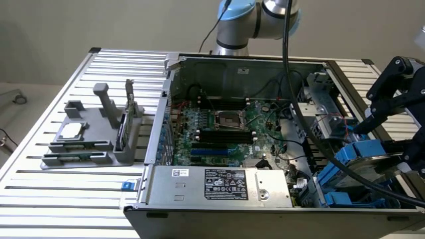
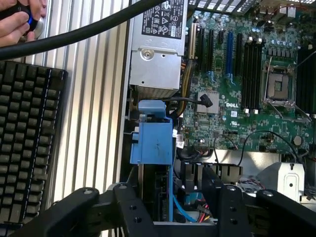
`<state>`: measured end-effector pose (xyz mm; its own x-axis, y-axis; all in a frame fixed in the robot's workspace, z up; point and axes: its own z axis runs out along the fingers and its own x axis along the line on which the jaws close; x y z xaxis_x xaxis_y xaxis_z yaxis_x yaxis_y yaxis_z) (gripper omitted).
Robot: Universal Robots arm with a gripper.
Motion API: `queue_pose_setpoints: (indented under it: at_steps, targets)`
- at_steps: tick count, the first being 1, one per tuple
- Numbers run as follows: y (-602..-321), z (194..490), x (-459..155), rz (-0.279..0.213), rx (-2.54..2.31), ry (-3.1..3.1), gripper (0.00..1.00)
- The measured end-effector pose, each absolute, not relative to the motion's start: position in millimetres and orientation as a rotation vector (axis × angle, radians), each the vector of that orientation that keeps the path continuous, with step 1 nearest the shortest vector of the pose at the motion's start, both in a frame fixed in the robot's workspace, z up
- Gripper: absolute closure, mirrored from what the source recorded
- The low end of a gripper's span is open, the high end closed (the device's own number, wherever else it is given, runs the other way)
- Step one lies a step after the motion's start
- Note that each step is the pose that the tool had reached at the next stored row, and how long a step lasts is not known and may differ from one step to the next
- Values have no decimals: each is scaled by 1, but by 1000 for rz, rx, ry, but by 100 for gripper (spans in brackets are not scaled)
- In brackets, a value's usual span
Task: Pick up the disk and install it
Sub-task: 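Insert the disk into the insertion slot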
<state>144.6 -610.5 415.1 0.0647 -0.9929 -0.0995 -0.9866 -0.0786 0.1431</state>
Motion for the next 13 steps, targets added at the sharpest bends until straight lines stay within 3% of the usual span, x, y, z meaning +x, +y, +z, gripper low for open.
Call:
queue_pose_setpoints:
  at_steps: [1, 2, 13]
  targets:
    - [-611, 415, 145, -265, 2265, -2107, 41]
    - [-610, 415, 145, -265, 2265, -2107, 35]
    - [-611, 414, 151, -261, 2274, -2113, 35]
